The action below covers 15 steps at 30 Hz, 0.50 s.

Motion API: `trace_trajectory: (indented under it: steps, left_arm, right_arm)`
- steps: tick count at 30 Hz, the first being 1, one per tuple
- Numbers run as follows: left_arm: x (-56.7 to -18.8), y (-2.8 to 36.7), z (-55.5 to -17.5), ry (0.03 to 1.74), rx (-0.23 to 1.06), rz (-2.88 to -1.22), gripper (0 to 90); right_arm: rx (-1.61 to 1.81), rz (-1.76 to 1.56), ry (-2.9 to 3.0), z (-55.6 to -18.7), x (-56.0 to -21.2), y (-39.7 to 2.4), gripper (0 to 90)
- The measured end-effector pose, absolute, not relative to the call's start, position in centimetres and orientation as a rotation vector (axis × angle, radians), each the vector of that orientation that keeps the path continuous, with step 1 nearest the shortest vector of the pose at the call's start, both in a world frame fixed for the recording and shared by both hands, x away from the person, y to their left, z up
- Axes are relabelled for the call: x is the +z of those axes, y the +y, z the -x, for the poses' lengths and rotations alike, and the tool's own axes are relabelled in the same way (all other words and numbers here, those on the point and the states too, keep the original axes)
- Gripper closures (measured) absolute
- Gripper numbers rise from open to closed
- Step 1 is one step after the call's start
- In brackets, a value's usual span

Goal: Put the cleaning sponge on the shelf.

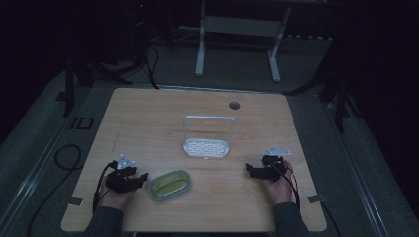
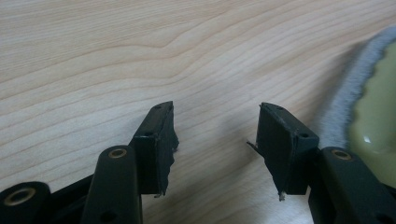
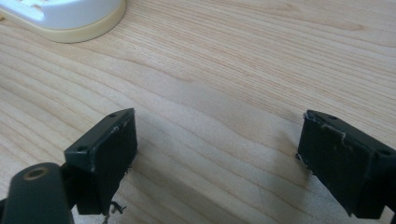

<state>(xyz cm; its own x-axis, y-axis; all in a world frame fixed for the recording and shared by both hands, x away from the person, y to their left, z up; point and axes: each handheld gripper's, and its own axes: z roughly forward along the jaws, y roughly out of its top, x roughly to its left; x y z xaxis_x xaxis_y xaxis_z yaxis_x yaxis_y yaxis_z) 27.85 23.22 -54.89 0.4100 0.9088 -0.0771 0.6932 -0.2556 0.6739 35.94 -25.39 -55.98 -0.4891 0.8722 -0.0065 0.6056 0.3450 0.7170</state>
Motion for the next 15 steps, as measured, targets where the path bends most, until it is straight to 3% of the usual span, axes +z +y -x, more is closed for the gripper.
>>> trace_trajectory:
  steps: [15]
  left_arm:
    - [-52.0,23.8,-27.6,1.284,0.371,-2.062,49.0]
  right_arm:
    - [0.925,-1.328,2.2,-35.7,-56.0,-25.2,11.8]
